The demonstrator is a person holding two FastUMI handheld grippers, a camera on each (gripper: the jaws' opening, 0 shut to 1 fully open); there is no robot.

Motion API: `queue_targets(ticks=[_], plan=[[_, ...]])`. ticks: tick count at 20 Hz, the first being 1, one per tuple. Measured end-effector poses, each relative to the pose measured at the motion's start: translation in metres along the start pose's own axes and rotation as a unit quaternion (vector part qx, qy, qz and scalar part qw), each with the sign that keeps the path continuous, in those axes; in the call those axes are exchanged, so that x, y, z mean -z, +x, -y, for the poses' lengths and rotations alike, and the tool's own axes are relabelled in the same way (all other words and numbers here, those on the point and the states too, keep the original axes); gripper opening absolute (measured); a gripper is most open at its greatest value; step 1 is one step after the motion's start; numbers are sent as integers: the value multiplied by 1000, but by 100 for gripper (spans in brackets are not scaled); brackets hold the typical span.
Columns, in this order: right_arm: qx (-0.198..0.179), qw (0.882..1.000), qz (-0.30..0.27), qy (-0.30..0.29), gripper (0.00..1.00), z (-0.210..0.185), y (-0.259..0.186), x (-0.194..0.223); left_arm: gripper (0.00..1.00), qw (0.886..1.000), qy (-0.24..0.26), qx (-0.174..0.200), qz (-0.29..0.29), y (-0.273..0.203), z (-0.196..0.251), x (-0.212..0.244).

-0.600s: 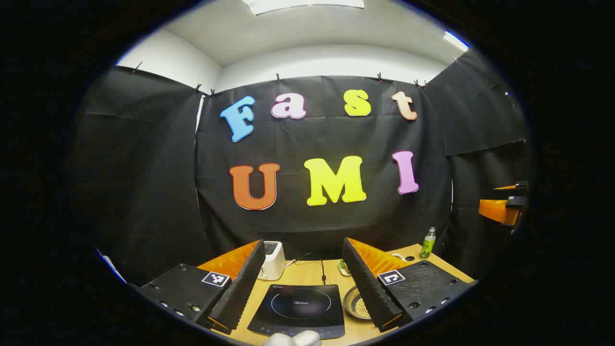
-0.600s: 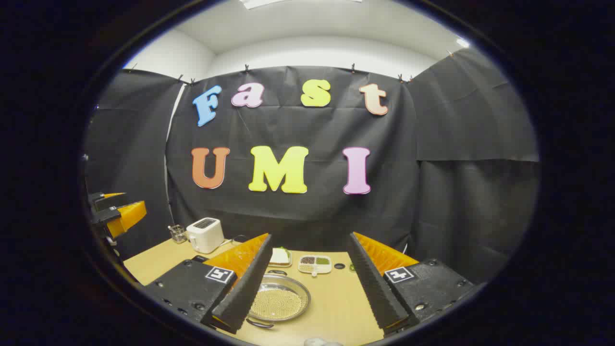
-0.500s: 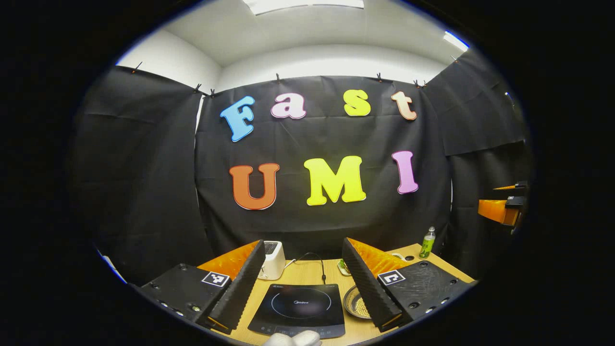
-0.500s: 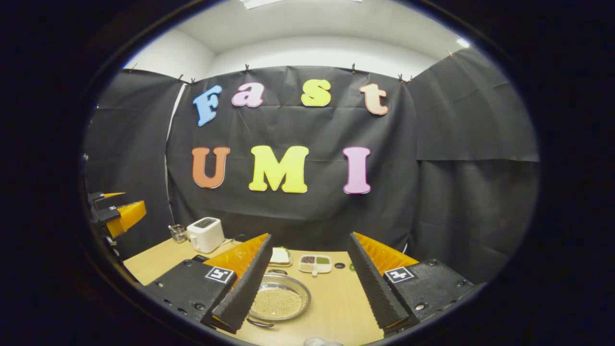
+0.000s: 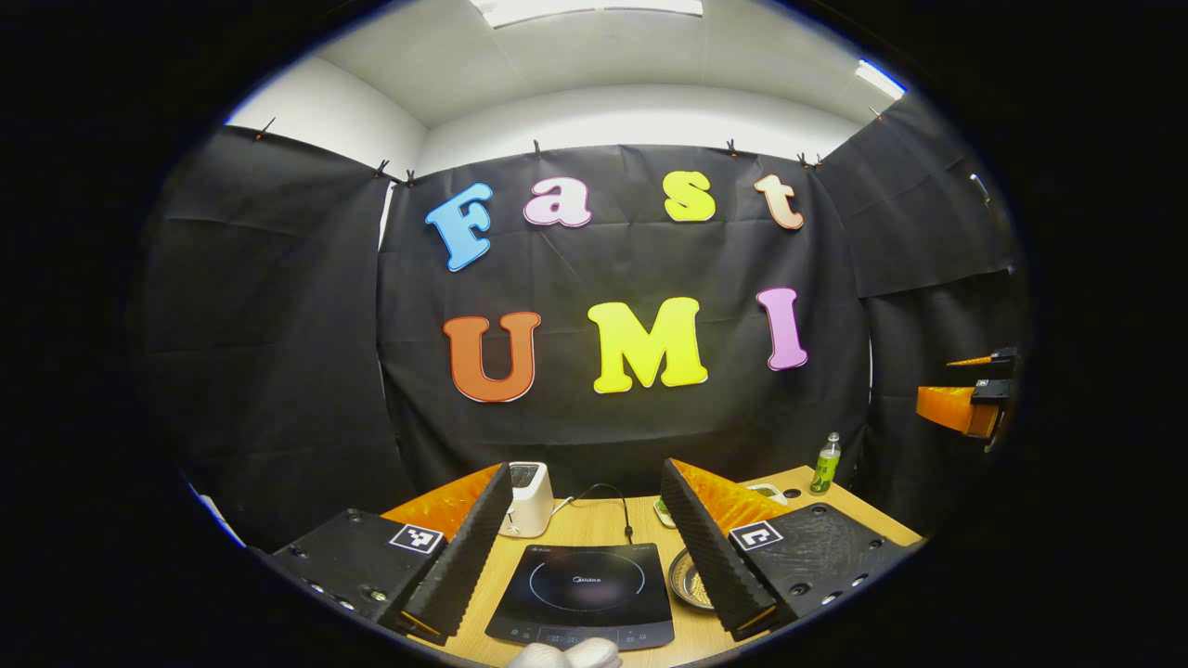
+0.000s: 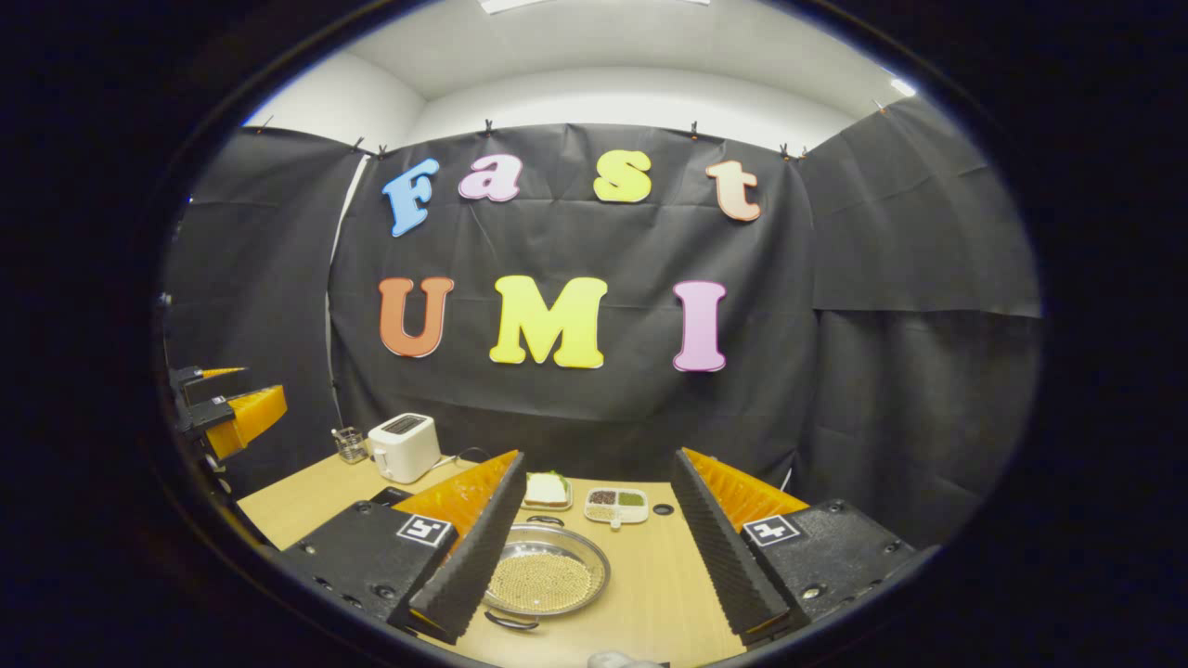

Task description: First push the handle of the pot to place it horizontally, then grasp the pot with both hands and set it on the induction cooktop.

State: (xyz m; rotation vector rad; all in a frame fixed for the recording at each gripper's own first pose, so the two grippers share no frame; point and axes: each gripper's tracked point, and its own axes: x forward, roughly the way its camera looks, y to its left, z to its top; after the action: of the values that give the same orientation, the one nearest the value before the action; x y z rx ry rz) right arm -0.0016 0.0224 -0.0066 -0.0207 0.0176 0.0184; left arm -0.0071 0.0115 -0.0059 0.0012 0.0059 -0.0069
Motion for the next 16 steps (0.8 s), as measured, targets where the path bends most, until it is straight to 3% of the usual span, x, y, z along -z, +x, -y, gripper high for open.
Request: queue_targets(ticks=[8,12,15,16], plan=[[-41,998,-40,4,96,-38,20,24,96,1000,-2,-11,-4,-7,-17,14],[-78,993,-87,11,94,-72,32,54,96,1000,-10,-21,-12,-12,-27,23],[-116,983,-137,24,49,-101,38,85,96,999,-14,-30,-21,-16,-38,32],[-130,978,-160,29,45,-111,40,99,96,999,-13,-33,-23,-18,-41,34]])
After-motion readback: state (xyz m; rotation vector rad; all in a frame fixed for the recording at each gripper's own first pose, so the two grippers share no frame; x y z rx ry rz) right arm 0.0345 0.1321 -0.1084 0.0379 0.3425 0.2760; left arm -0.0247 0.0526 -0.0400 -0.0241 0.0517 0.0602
